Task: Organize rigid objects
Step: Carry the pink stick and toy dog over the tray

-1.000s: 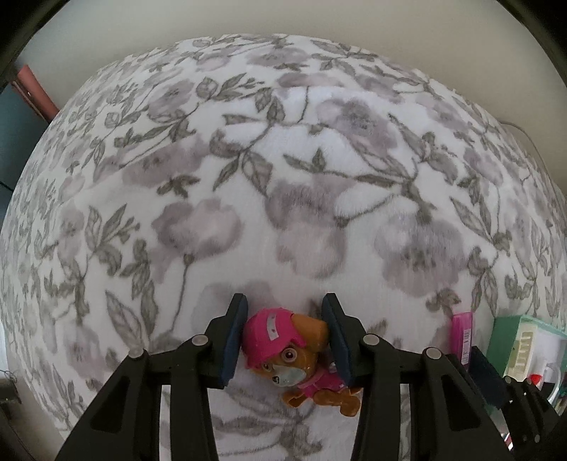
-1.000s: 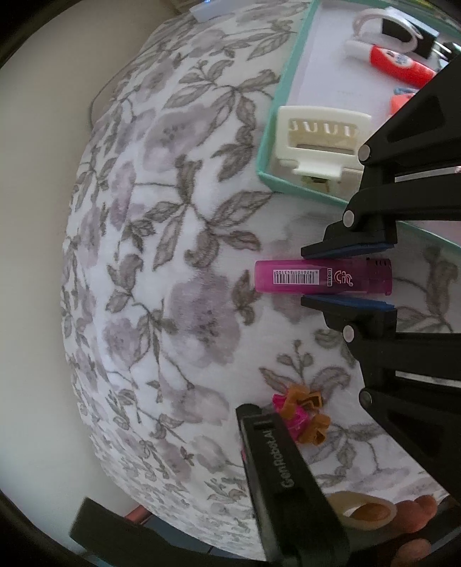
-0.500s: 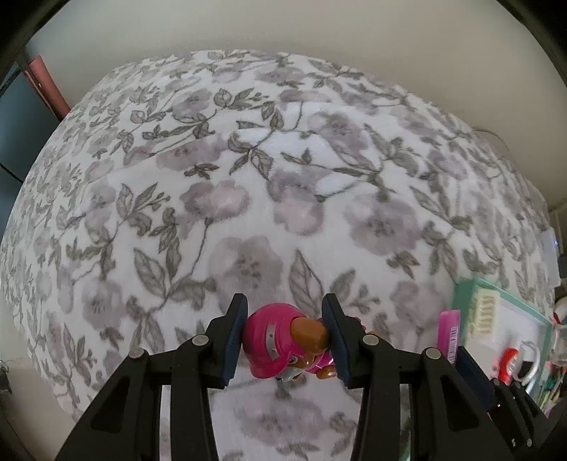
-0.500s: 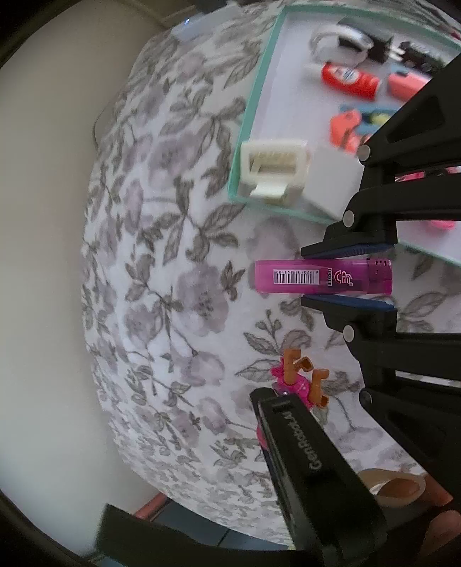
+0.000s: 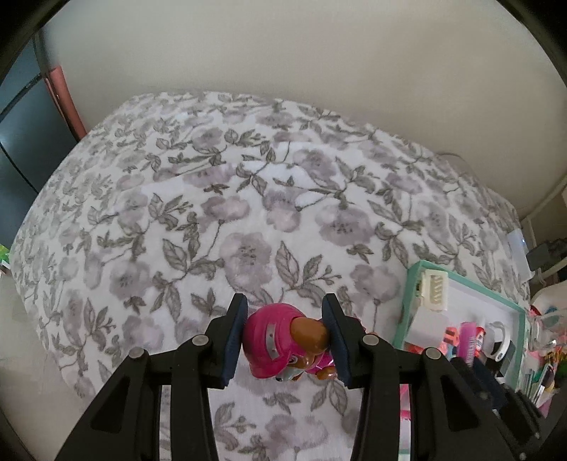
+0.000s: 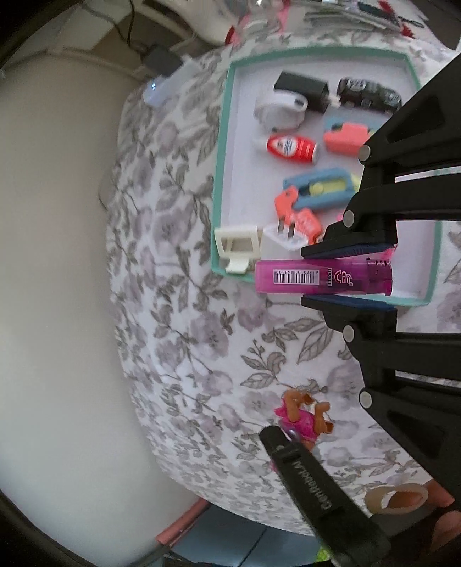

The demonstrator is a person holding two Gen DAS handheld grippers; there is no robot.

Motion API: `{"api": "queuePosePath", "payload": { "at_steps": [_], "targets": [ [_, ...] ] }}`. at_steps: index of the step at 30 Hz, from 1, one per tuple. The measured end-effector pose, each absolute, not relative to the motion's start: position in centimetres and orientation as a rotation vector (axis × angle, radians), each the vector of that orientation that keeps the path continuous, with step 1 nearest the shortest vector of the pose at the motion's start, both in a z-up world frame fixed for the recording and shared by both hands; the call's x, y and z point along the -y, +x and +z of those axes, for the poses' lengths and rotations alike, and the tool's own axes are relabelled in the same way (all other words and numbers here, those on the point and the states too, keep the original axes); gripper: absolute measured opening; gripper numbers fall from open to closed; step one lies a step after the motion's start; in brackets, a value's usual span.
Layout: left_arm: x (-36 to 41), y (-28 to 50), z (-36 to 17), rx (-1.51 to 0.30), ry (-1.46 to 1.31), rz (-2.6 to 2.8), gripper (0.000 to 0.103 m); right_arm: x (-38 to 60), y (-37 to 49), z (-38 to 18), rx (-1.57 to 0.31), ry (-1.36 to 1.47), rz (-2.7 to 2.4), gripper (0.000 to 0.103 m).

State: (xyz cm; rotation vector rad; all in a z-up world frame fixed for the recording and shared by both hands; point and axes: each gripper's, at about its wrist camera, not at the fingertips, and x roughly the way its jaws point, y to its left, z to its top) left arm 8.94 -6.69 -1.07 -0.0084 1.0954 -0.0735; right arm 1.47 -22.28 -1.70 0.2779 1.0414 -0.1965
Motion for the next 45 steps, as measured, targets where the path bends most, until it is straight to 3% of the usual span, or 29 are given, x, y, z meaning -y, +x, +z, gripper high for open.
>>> {"api": "queuePosePath", "payload": {
  "at_steps": [15,36,45],
  "targets": [
    [12.8,1.8,-0.7,-1.014,0.139,-0.244,0.045,26.8,-5.3,-1.0,-1.007,0.340,-0.346,0.021],
    [19.2,-1.3,-6.2,-1.206,0.335,-0.444,0.046,31.4,-6.1,-7.7,-1.221,0.450,-0.422,0.021],
    [19.6,-1.3,-7.0,-1.199,0.379,-0.431,0.046,31.4,-6.0,-9.1,-1.268,0.464,-0.423,0.021]
  ]
}}
